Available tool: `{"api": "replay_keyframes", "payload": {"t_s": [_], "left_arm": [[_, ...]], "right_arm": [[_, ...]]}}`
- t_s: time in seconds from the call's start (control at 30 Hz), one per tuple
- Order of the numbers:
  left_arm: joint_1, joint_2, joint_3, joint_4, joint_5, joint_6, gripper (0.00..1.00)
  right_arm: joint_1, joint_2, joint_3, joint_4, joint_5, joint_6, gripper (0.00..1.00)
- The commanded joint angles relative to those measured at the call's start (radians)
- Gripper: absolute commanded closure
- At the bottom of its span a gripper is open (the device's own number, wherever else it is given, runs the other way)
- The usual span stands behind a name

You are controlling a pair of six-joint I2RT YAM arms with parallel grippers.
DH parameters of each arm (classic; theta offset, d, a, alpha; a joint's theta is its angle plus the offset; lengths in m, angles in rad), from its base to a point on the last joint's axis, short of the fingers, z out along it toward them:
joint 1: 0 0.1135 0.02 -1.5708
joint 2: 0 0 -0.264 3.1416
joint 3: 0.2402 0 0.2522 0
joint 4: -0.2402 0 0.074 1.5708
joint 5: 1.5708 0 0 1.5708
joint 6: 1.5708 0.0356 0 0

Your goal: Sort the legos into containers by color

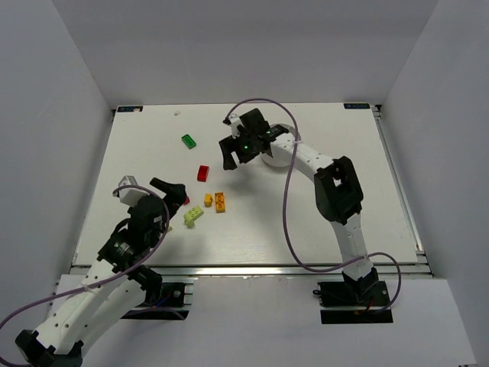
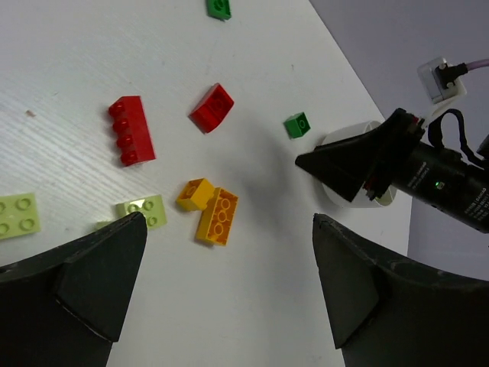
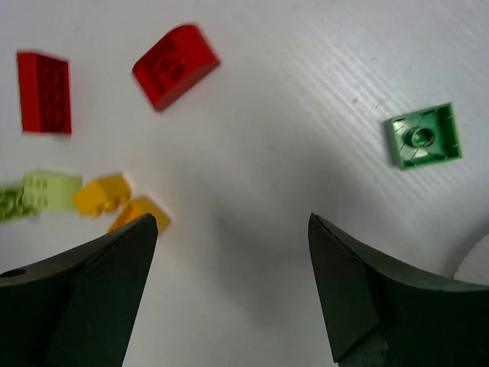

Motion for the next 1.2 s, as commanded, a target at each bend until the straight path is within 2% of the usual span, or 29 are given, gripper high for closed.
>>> {"api": "replay_keyframes", "payload": {"t_s": [0.0, 0.13, 0.17, 0.27, 0.5, 0.8, 1.17], "left_arm": [[0.004, -0.032, 0.017, -0.163, -0.063, -0.084, 0.02], [0.004, -0.043, 0.017, -0.168, -0.06, -0.101, 0.02], [0.004, -0.042, 0.017, -0.162, -0.058, -0.101, 0.02], [0.004, -0.022, 0.02, -0.14, -0.046, -0.092, 0.02], [0.004, 0.05, 0.029, -0.091, -0.015, -0.054, 0.02], [0.004, 0.106, 0.044, -0.065, -0.003, -0.029, 0.02], [0.004, 0.093, 0.035, -0.074, -0.009, -0.037, 0.02]], "right_arm": [[0.041, 0.041, 0.118, 0.046, 0.207, 0.202, 0.14], [0.044, 0.11, 0.169, 0.124, 0.278, 0.032, 0.14], [0.04, 0.123, 0.188, 0.135, 0.288, -0.074, 0.12], [0.017, 0.169, 0.233, 0.144, 0.28, -0.21, 0.12], [-0.028, 0.226, 0.282, 0.12, 0.205, -0.374, 0.15], [-0.045, 0.296, 0.334, 0.074, 0.13, -0.462, 0.17], [-0.049, 0.345, 0.347, 0.064, 0.14, -0.497, 0.24]]}}
